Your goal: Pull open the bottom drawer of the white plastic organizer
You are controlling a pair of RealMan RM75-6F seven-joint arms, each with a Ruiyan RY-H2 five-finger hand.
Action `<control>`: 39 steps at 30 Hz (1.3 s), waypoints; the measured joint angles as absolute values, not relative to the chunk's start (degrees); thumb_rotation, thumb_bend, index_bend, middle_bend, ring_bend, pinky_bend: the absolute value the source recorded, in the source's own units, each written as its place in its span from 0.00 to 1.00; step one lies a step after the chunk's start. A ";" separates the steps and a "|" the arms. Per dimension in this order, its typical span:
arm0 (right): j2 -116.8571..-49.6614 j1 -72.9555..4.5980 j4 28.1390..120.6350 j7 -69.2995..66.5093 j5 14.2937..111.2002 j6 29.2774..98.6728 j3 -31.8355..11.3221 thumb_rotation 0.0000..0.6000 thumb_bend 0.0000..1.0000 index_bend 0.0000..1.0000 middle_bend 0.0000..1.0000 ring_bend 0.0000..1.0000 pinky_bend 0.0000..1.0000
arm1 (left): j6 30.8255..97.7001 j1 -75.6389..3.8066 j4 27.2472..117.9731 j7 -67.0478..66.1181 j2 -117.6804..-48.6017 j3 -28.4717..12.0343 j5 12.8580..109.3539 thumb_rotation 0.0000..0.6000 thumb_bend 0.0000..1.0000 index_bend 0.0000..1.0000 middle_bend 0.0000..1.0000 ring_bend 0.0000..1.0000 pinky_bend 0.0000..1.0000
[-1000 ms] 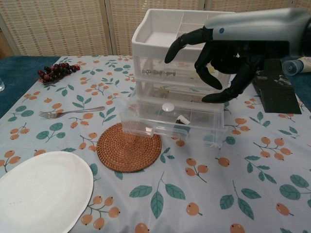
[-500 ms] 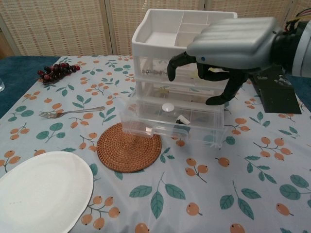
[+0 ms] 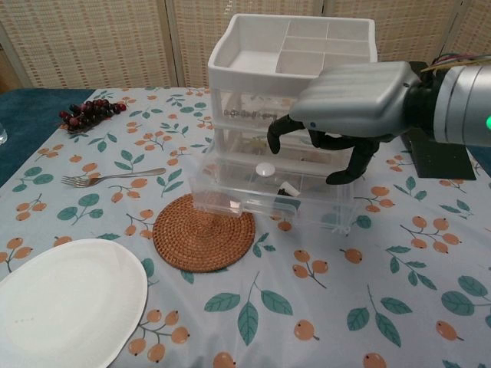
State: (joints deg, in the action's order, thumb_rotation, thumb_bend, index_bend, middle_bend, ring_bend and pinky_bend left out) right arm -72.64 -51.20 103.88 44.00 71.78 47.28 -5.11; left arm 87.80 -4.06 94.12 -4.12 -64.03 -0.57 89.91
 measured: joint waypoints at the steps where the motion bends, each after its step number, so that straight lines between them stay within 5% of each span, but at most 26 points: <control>1: -72.95 -51.36 103.48 44.00 71.59 47.16 -5.05 1.00 0.26 0.28 0.93 1.00 1.00 | 87.76 -4.04 94.12 -4.14 -64.02 -0.56 89.87 1.00 0.29 0.11 0.00 0.02 0.06; 39: -82.14 -55.80 95.07 46.00 64.40 47.66 -3.22 1.00 0.28 0.44 0.93 1.00 1.00 | 87.52 -3.64 93.59 -4.13 -64.09 -0.58 89.24 1.00 0.29 0.11 0.00 0.02 0.06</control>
